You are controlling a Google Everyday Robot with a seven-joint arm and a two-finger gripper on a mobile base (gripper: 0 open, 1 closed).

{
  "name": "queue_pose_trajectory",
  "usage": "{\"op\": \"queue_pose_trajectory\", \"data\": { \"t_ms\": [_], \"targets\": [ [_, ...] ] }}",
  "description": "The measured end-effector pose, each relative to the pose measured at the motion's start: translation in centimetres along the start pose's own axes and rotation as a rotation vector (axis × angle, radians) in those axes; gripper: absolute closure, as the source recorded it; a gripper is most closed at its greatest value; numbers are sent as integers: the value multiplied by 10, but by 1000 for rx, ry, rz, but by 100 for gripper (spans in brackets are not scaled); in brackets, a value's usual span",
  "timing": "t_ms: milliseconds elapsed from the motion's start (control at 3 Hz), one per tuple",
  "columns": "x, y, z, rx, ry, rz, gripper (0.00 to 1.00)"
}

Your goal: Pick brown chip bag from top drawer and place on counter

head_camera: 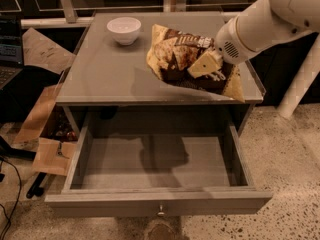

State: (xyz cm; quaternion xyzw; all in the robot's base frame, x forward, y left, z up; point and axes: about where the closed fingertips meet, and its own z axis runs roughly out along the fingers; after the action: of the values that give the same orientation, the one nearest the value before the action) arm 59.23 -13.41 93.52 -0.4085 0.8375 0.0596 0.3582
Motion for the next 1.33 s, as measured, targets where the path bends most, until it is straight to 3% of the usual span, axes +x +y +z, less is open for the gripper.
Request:
{"op": "queue_pose_trajectory", "data": {
  "t_ms": [667,1000,1333],
  "targets": [
    [6,-49,29,106,64,244,100],
    [9,-58,46,92,106,298,100],
    [10,-59,49,88,115,305,85]
  ]
}}
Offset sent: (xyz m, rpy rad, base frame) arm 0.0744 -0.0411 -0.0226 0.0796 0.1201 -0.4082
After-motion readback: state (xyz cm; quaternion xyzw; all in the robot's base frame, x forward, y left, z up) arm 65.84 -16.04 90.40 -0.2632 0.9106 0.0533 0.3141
